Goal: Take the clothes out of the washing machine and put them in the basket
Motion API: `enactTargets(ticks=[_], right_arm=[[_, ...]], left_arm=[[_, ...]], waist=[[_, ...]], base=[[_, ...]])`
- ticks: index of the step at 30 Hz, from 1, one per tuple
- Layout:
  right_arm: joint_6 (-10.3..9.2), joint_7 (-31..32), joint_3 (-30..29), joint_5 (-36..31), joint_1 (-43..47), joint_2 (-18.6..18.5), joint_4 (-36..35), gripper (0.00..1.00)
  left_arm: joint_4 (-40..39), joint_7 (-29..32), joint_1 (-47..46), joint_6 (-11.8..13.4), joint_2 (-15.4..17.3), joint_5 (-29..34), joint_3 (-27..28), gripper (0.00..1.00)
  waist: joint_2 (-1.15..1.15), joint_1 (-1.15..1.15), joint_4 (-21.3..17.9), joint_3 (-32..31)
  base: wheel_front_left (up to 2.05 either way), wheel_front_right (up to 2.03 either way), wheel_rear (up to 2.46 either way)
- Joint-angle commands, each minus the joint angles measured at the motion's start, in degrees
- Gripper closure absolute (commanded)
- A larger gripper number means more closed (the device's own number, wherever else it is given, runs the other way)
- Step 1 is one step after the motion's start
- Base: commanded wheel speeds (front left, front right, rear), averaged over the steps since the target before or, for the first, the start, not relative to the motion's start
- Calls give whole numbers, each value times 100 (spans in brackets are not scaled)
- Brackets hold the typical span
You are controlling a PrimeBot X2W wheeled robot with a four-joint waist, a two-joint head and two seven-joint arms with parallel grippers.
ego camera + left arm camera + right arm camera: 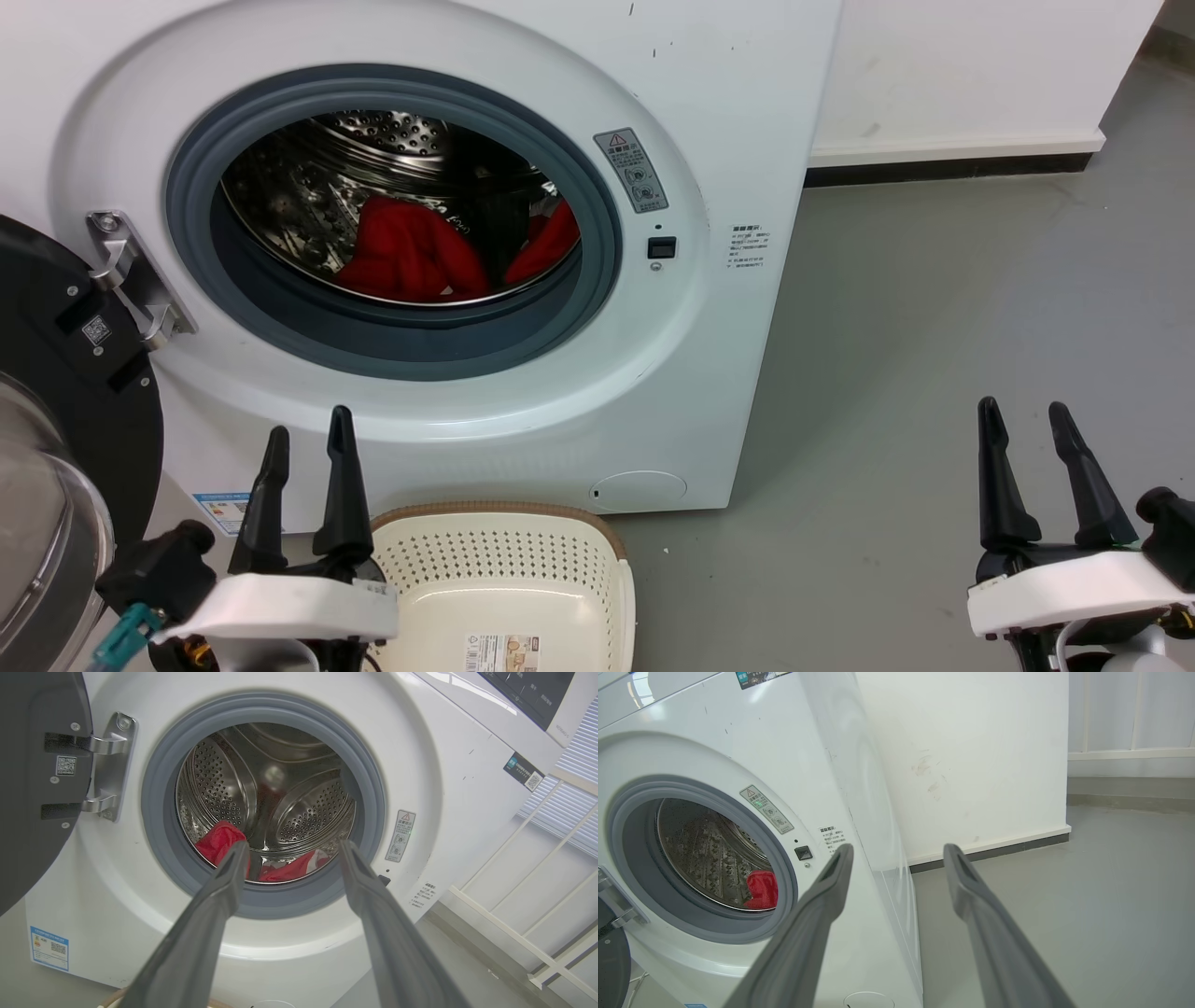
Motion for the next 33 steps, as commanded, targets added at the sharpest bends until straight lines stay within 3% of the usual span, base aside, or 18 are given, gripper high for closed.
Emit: enactTargets(ticks=[1, 14, 19, 33], right_arm=[[-1, -56, 19, -182, -21, -4, -73, 0], [-1, -235, 63, -898, 88, -3, -159, 0], [-1, -292, 30, -1194, 84, -2, -192, 0], [-1, -447, 68, -1923, 144, -1, -255, 0]], left_arm=[[-22, -58, 37, 18, 11, 155, -22, 0], [419, -232, 97, 170, 13, 677, -28, 0], [304, -299, 152, -68, 15, 871, -123, 0], [314, -451, 259, -3, 13, 1824, -234, 0]], waist=[[0, 0, -3, 1], [0, 0, -39, 22], [0, 0, -40, 22], [0, 0, -57, 3]], base=[[0, 0, 0], [0, 0, 0], [0, 0, 0], [0, 0, 0]])
